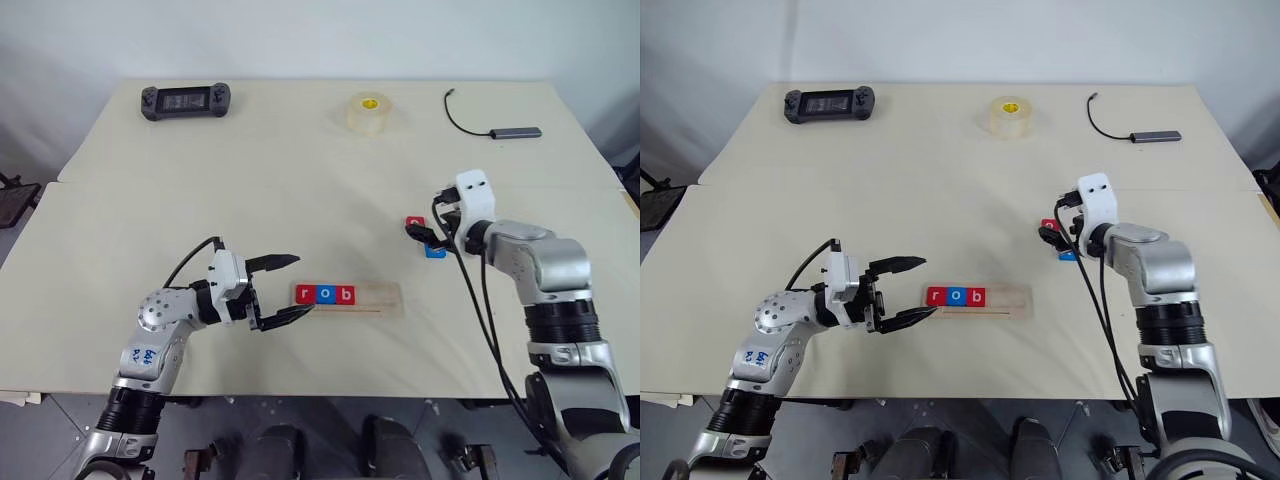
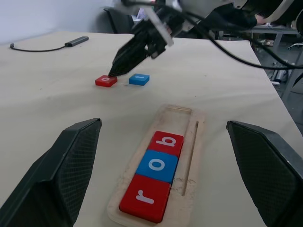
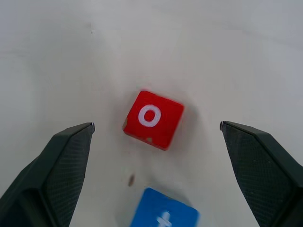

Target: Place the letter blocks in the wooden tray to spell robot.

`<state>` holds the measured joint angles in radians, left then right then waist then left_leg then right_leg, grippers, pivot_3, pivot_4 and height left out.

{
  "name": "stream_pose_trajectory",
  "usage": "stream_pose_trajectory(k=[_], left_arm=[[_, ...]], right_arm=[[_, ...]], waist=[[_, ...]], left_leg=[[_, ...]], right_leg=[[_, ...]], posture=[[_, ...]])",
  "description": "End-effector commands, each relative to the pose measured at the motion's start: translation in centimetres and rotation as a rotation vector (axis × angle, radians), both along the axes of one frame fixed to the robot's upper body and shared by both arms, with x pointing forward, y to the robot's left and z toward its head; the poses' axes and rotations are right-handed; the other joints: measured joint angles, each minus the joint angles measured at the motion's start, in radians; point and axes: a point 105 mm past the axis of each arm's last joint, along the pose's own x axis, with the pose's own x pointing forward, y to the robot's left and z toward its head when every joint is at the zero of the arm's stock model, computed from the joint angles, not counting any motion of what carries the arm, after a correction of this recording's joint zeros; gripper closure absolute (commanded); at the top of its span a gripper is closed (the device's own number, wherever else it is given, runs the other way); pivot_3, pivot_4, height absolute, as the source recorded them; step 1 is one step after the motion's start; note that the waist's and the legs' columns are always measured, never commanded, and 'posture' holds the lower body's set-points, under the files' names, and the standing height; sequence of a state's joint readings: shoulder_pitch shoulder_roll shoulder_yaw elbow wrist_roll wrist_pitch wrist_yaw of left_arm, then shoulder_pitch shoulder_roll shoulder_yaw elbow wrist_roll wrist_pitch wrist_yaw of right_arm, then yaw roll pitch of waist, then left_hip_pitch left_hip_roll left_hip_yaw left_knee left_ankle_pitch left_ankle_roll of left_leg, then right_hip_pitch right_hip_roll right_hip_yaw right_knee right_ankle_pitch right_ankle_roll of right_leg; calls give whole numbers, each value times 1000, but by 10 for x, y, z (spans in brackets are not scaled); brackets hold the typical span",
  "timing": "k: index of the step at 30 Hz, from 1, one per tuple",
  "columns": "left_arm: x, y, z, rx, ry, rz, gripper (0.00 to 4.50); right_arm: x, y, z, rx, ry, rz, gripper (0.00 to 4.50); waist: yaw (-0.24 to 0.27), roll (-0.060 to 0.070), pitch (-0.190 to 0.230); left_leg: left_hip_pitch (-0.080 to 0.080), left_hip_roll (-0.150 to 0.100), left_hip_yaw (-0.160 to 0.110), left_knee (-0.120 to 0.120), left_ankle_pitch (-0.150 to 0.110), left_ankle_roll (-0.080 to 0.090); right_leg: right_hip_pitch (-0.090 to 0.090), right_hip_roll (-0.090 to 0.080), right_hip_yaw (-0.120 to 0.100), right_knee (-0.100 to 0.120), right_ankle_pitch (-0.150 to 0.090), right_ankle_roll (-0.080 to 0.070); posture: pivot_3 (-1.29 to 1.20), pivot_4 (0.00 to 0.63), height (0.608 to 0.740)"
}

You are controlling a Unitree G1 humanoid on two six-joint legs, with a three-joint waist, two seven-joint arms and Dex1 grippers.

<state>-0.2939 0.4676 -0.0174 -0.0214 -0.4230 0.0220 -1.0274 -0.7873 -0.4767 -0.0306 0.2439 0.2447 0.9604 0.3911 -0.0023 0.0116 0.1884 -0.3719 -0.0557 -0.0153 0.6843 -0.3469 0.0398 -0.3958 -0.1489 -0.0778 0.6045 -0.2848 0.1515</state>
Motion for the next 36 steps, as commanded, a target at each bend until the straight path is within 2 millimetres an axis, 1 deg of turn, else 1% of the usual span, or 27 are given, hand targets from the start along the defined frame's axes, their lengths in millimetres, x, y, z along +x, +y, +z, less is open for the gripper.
stream_pose_trajectory(k=[1,6,7,9,12,14,16,17,20,22,24,27,30,34,36], left_arm=[[0,1,7,0,-38,5,0],[-1,2,7,-3,-40,18,0],[-2,3,7,-3,-40,20,0],[-3,3,6,-5,-38,23,0],[-3,2,6,-6,-37,24,0],[-3,2,6,-7,-37,25,0],[-3,2,5,-8,-36,22,0],[-3,2,5,-8,-35,22,0],[-3,1,3,-5,-30,5,0],[-2,0,3,-4,-27,-7,0],[-1,-1,3,-2,-25,-14,0],[2,-4,2,0,-18,-40,0],[5,-8,2,1,-14,-68,0],[9,-10,1,-1,-6,-92,0],[9,-11,0,0,-3,-103,0]], right_arm=[[7,-2,5,-21,-20,-55,53],[9,5,-3,0,-5,-97,53],[9,8,-3,12,-7,-106,225],[9,11,-6,28,0,-113,662],[8,13,-7,32,4,-123,1722],[8,12,-7,35,2,-131,2343],[8,10,-5,25,-13,-143,3027],[8,9,-4,18,-16,-150,3039],[9,15,15,15,-71,-122,3039],[5,14,26,13,-91,-107,3039],[-1,11,31,6,-95,-102,3039],[-22,3,37,-11,-95,-92,3039],[-48,-11,32,-48,-70,-109,3039],[-84,-27,15,-66,-3,-171,3039],[-96,-33,7,-62,26,-207,3039]], waist=[[0,0,0],[-3,0,0],[-3,0,0],[-4,0,0],[-6,0,0],[-7,0,0],[-10,0,0],[-12,0,0],[-16,0,0],[-17,0,0],[-17,1,0],[-7,1,0],[6,0,0],[5,0,0],[5,0,0]], left_leg=[[0,0,0,0,0,0],[0,0,0,0,0,0],[0,0,0,0,0,0],[1,0,0,0,0,0],[1,0,0,0,0,0],[1,0,0,0,0,0],[1,0,0,0,0,0],[1,0,0,0,0,0],[1,0,0,0,0,0],[1,0,0,0,0,0],[0,0,0,0,0,0],[0,0,0,0,0,0],[-1,0,0,0,0,0],[-1,-1,0,0,0,0],[-1,-1,0,0,0,0]], right_leg=[[0,0,0,0,0,0],[0,0,0,1,0,0],[0,0,0,1,0,0],[0,0,1,2,0,0],[0,0,1,2,0,0],[0,0,1,2,0,0],[0,0,1,2,0,0],[0,0,1,2,0,0],[0,0,1,2,0,0],[-1,0,1,3,0,0],[-2,0,1,3,0,0],[-2,0,1,3,0,0],[-2,0,1,2,0,0],[-2,0,1,2,0,0],[-2,0,1,2,0,0]], posture=[[0,150,740],[0,150,740],[0,150,740],[0,150,740],[0,150,740],[0,150,740],[0,150,740],[0,150,740],[0,150,740],[0,150,740],[0,150,740],[0,150,740],[0,150,740],[0,150,740],[0,150,740]])
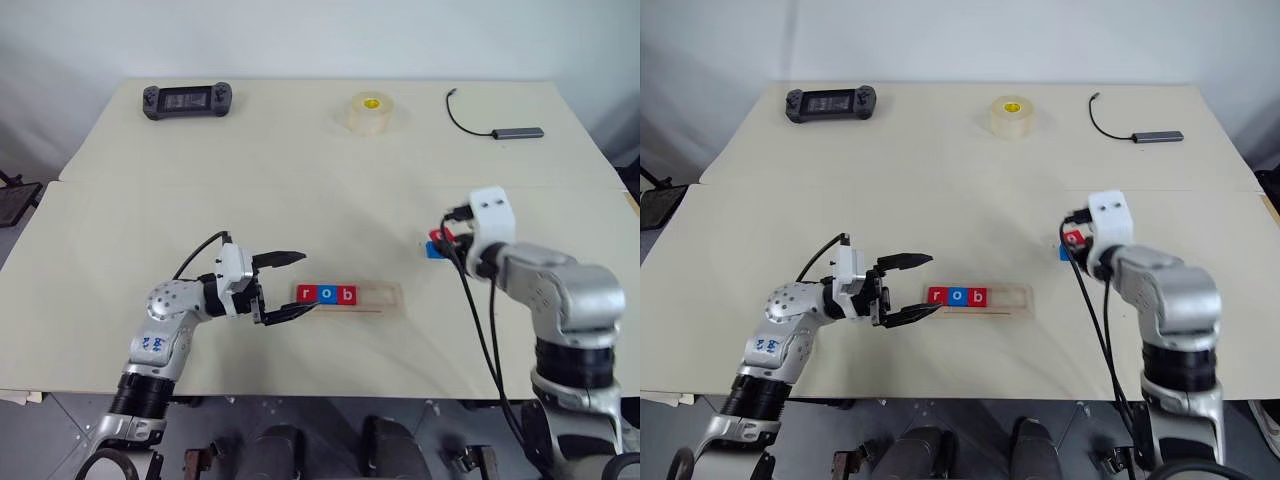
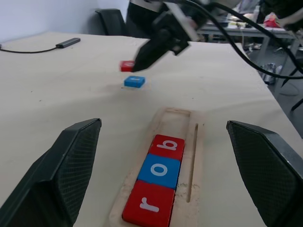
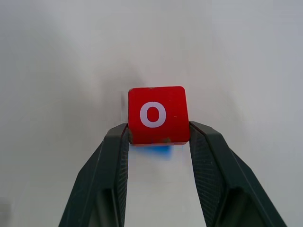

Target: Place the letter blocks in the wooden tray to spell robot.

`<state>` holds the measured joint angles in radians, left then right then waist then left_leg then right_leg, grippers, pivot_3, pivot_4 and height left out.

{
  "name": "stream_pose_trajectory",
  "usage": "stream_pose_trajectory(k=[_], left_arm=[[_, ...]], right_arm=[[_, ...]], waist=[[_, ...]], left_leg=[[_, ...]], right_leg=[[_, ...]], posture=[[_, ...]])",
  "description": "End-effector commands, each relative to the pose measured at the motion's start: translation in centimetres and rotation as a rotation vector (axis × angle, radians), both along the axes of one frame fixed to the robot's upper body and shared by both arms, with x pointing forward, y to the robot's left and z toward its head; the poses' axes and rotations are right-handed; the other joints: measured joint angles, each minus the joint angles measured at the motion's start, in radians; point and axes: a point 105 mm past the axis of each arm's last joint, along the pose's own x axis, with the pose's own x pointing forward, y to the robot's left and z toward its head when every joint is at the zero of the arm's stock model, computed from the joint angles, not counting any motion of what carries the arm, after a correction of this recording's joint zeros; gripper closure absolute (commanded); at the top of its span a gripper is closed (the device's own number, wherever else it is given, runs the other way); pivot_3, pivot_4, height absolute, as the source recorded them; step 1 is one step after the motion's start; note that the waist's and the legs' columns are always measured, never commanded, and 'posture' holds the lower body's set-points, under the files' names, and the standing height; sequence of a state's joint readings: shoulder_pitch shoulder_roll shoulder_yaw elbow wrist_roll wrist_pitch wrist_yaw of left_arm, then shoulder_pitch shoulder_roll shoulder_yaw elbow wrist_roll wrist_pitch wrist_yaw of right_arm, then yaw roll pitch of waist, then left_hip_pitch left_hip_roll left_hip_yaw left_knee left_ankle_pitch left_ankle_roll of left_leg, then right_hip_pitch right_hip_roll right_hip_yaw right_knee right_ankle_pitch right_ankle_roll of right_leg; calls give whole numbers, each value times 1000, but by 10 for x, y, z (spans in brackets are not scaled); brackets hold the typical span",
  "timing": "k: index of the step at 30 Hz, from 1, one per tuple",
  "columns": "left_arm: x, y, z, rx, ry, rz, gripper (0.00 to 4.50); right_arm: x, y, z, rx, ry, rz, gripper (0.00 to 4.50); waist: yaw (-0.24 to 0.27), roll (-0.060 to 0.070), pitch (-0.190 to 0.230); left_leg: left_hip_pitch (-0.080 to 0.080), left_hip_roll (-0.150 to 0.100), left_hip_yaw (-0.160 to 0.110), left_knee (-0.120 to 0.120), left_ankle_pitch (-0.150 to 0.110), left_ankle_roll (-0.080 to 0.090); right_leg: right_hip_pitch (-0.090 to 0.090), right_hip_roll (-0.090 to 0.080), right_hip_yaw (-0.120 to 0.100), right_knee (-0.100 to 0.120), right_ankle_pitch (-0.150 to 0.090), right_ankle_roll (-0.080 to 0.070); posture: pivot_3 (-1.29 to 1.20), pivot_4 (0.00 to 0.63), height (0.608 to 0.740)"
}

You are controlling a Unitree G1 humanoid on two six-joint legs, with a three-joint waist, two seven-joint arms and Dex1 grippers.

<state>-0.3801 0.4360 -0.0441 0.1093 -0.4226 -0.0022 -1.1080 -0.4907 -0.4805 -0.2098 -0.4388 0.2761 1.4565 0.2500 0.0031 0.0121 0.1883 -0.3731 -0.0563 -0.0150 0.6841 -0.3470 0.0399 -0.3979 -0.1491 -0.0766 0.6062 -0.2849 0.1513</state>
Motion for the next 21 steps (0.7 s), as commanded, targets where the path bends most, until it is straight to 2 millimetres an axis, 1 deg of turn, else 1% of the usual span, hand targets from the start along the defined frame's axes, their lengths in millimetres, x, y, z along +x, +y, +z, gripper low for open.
stream_pose_trajectory(k=[1,4,9,11,12,14,16,18,20,21], left_arm=[[-1,-3,4,4,-29,-29,0],[1,-4,3,9,-23,-46,0],[3,-3,4,12,-27,-51,0],[3,-1,5,13,-30,-44,0],[3,-1,5,13,-31,-40,0],[2,1,5,14,-32,-33,0],[1,2,4,14,-32,-29,0],[-1,4,4,14,-33,-21,0],[-3,6,4,16,-33,-14,0],[-4,7,3,18,-34,-13,0]], right_arm=[[-20,-10,7,0,-25,-56,3039],[-37,-10,-14,16,37,-93,3039],[-47,0,-33,53,88,-92,3039],[-49,4,-37,66,101,-70,2303],[-51,7,-37,70,108,-42,2025],[-52,9,-34,61,113,14,1351],[-52,4,-29,28,115,68,708],[-50,-6,-20,-31,103,158,30],[-47,-15,-9,-116,58,300,30],[-47,-16,-6,-149,51,362,30]], waist=[[-1,0,0],[-4,0,0],[-4,0,0],[-4,0,0],[-4,-1,0],[-4,-1,-1],[-4,-1,0],[-4,-1,0],[-1,-1,0],[0,-1,0]], left_leg=[[0,0,0,0,0,0],[1,1,1,0,0,0],[2,0,2,0,0,0],[2,0,2,0,0,0],[2,0,2,0,0,0],[2,0,2,0,0,0],[2,0,2,0,0,0],[2,0,2,0,0,0],[1,0,2,0,0,1],[1,-1,2,0,0,1]], right_leg=[[0,0,0,0,0,0],[0,1,1,0,0,0],[0,1,3,1,0,0],[0,1,3,1,0,0],[0,1,3,1,0,0],[0,1,3,1,0,0],[0,1,3,1,0,0],[0,1,3,0,0,0],[0,0,3,0,0,0],[1,0,2,-1,0,0]], posture=[[0,150,740],[0,150,740],[0,150,740],[0,150,740],[0,150,740],[0,150,740],[0,150,740],[0,150,740],[0,150,740],[0,150,740]])
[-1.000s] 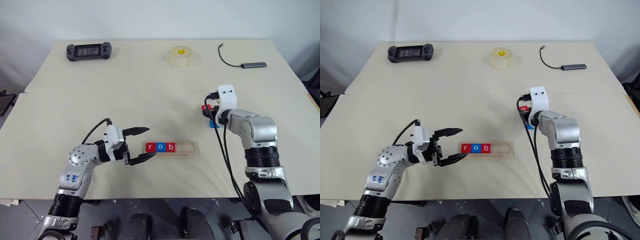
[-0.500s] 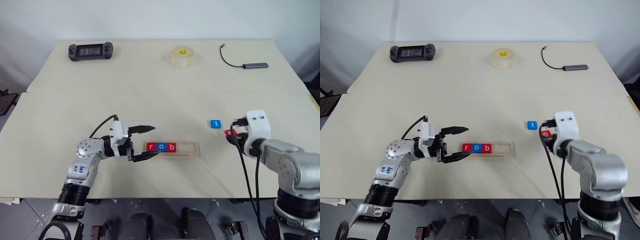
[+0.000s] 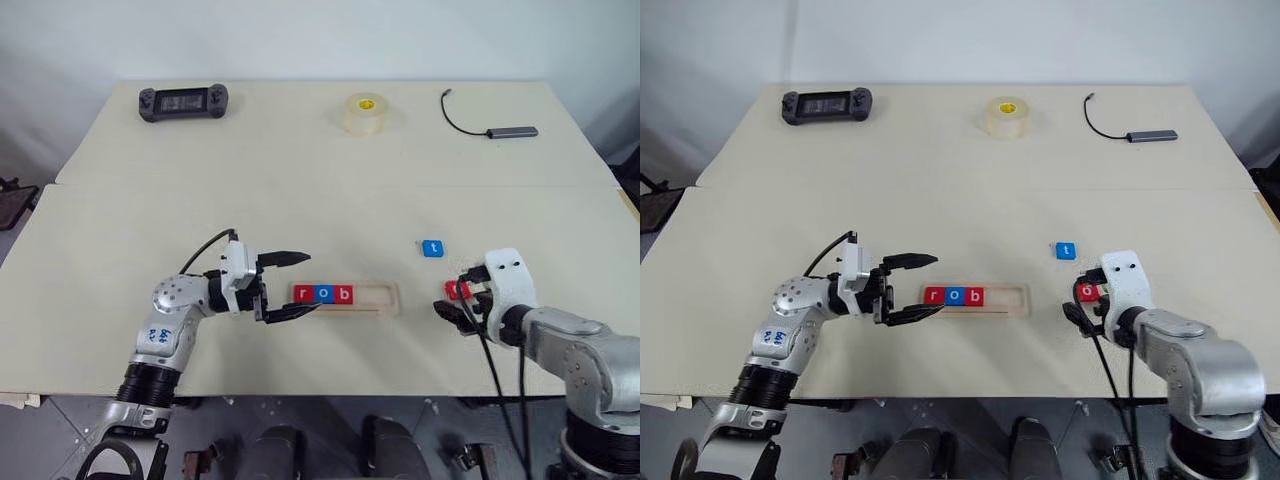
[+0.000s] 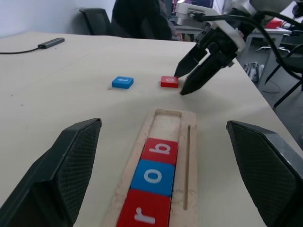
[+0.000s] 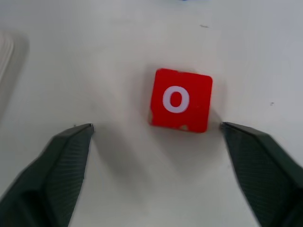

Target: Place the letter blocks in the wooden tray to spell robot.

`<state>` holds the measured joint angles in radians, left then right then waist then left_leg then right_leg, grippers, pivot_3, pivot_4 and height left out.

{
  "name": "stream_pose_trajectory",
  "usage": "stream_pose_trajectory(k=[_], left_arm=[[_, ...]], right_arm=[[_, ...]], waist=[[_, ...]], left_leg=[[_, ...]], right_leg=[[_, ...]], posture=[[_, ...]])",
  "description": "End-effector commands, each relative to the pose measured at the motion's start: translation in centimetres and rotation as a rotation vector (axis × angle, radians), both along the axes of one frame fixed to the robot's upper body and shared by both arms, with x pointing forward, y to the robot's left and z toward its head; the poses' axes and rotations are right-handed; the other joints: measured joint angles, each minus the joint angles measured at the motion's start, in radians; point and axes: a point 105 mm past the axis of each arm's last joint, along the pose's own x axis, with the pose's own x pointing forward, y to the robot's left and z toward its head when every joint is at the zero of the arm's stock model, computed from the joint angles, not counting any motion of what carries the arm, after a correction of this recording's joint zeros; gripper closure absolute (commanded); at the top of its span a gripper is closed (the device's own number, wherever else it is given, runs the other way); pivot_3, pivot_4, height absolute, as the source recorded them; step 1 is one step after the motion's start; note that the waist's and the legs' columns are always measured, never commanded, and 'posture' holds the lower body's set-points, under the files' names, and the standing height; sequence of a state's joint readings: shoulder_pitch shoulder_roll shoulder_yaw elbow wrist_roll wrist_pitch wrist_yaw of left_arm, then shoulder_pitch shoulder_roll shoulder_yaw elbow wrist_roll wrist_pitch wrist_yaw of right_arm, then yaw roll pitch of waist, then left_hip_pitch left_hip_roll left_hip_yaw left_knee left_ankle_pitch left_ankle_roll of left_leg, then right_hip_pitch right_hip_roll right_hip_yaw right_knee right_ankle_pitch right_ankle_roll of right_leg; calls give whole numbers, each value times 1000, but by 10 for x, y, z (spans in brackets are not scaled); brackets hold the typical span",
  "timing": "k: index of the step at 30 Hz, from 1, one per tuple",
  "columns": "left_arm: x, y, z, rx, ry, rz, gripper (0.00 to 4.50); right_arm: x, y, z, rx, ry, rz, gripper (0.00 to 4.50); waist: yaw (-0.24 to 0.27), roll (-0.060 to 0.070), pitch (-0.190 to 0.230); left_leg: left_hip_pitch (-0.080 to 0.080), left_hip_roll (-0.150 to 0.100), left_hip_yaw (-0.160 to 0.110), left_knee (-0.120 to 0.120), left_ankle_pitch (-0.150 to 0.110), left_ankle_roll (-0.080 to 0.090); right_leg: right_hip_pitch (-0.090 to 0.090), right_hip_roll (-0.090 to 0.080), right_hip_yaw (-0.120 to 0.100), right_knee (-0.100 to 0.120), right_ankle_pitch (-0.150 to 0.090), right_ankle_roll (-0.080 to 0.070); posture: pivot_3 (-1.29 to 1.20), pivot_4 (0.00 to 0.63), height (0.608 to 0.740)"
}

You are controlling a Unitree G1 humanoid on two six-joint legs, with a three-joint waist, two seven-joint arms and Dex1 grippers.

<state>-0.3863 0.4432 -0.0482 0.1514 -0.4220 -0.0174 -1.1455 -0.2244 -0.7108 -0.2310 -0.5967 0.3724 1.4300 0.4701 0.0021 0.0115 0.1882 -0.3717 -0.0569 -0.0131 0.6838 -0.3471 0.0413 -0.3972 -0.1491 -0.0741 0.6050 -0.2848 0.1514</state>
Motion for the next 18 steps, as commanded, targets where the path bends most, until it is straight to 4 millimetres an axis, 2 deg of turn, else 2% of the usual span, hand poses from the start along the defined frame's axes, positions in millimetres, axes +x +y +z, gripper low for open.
stream_pose_trajectory(k=[1,5,7,12,18], left_arm=[[-4,4,10,4,-53,9,0],[-9,7,11,15,-60,7,0],[-11,9,12,19,-61,8,0],[-16,9,13,23,-65,16,0],[-22,8,12,20,-62,29,0]], right_arm=[[4,0,19,-59,-86,264,30],[1,0,31,-78,-150,667,30],[4,-7,29,-127,-167,776,30],[29,-24,17,-155,-103,849,30],[47,-27,2,-182,-55,911,30]], waist=[[0,-1,0],[-1,-2,1],[-2,-2,1],[-6,-3,1],[-1,-2,1]], left_leg=[[0,0,0,0,0,1],[1,1,0,0,0,0],[1,1,1,0,0,1],[2,2,1,1,0,1],[0,3,-1,1,0,0]], right_leg=[[1,0,0,-1,0,0],[2,1,-1,-2,0,1],[3,1,-1,-4,1,1],[4,0,-1,-5,1,2],[4,0,-3,-6,1,2]], posture=[[0,150,740],[0,150,740],[0,150,740],[0,150,740],[0,150,740]])
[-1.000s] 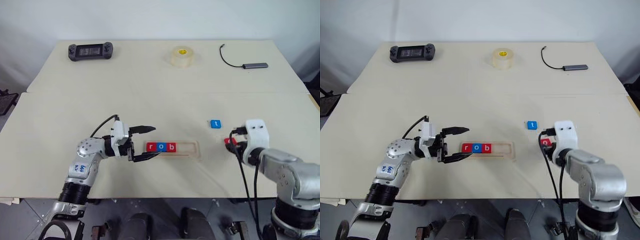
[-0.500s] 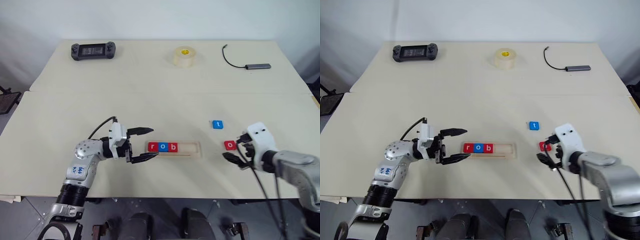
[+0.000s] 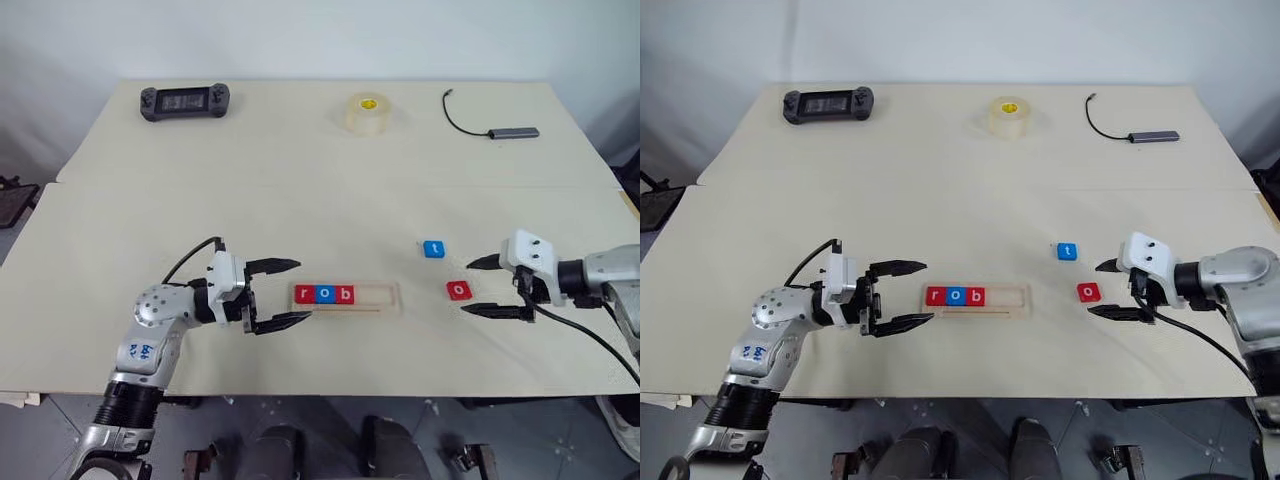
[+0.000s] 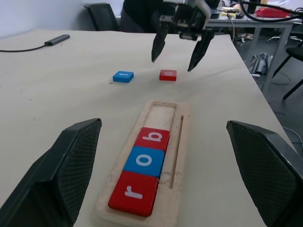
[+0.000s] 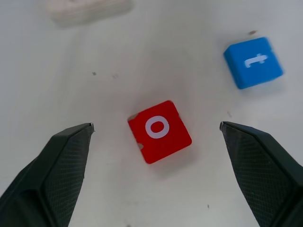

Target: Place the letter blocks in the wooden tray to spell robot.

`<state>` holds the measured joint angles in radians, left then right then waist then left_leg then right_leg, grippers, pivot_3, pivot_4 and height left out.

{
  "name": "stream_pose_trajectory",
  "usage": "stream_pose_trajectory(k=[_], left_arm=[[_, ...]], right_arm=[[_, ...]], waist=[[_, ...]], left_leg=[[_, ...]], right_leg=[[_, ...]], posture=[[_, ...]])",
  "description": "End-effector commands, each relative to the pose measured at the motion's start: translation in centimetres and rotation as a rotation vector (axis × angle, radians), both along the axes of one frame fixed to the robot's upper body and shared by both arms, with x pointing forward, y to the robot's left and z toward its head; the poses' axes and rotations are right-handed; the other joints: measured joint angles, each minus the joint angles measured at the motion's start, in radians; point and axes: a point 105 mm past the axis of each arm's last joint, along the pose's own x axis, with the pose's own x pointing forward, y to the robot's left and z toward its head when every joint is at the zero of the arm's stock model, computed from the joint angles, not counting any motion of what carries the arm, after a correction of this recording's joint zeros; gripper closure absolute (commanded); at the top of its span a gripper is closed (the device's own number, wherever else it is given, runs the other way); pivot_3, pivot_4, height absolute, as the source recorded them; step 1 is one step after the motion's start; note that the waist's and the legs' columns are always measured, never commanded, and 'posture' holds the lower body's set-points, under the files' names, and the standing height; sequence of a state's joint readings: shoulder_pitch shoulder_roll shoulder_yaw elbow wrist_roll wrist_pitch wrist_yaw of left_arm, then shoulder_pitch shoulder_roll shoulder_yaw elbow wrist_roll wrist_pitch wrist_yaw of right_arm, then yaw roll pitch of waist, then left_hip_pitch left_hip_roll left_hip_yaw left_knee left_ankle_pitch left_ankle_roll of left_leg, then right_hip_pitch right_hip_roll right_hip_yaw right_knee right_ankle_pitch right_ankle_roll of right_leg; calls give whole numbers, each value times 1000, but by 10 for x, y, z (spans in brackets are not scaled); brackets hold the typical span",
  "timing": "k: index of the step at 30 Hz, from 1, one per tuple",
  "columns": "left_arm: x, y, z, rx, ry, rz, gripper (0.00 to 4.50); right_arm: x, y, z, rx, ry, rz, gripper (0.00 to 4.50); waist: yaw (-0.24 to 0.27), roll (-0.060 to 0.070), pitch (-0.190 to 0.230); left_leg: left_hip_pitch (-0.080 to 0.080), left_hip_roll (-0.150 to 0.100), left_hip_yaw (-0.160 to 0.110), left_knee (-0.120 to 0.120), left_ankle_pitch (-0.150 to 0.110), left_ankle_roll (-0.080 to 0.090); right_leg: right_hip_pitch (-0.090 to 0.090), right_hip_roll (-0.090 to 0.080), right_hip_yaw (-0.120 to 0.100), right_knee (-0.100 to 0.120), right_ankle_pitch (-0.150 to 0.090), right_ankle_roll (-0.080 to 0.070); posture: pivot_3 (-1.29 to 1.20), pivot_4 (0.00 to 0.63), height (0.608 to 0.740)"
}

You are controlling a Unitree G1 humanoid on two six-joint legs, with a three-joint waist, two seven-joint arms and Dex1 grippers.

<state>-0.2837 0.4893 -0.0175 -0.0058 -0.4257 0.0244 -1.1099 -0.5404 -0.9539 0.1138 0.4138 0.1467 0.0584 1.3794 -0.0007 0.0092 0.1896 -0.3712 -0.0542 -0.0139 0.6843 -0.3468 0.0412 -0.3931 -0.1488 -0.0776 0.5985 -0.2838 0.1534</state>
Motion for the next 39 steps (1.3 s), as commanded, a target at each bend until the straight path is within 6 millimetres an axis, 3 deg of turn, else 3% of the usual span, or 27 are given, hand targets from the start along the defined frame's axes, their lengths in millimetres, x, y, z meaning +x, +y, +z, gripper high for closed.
stream_pose_trajectory(k=[1,5,12,16,22,26,29,32,39], left_arm=[[-5,-1,10,-9,-42,-3,0],[-6,0,10,-8,-41,8,0],[-4,1,12,-4,-46,16,0],[-3,1,12,-4,-48,17,0],[-3,0,12,-7,-49,9,0],[-4,0,13,-12,-51,10,0],[-3,2,13,-16,-57,28,0],[-5,2,12,-18,-54,30,0],[-10,3,8,-25,-37,41,0]], right_arm=[[3,-2,-2,-15,12,30,30],[4,0,-5,-31,37,71,558],[5,4,0,-25,4,90,3000],[7,21,23,-8,-48,158,3060],[-4,79,43,28,-13,302,3060],[-6,110,43,54,33,269,3060],[-10,132,32,41,30,290,3060],[-2,141,25,52,16,237,3060],[-9,151,13,50,31,242,3060]], waist=[[2,0,0],[1,0,0],[1,0,0],[0,0,0],[-1,1,0],[1,1,0],[9,1,0],[9,1,0],[5,1,0]], left_leg=[[0,0,-1,0,0,0],[0,0,-1,0,0,0],[0,0,-1,0,0,-1],[0,0,-1,0,0,-1],[0,1,-1,0,-1,-2],[0,1,-2,0,-1,-2],[-1,0,-3,0,-1,-2],[-1,-1,-3,0,-1,-2],[-1,-1,-3,0,-1,-2]], right_leg=[[0,0,0,0,0,0],[1,0,-1,0,0,0],[1,0,-1,0,0,0],[0,0,-1,0,0,0],[0,1,-1,0,0,0],[0,0,-1,0,0,0],[-1,0,-1,0,0,0],[-1,0,-1,0,0,0],[-1,0,-1,1,0,0]], posture=[[0,150,740],[0,150,740],[0,150,740],[0,150,740],[0,150,740],[0,150,740],[0,150,740],[0,150,740],[0,150,740]])
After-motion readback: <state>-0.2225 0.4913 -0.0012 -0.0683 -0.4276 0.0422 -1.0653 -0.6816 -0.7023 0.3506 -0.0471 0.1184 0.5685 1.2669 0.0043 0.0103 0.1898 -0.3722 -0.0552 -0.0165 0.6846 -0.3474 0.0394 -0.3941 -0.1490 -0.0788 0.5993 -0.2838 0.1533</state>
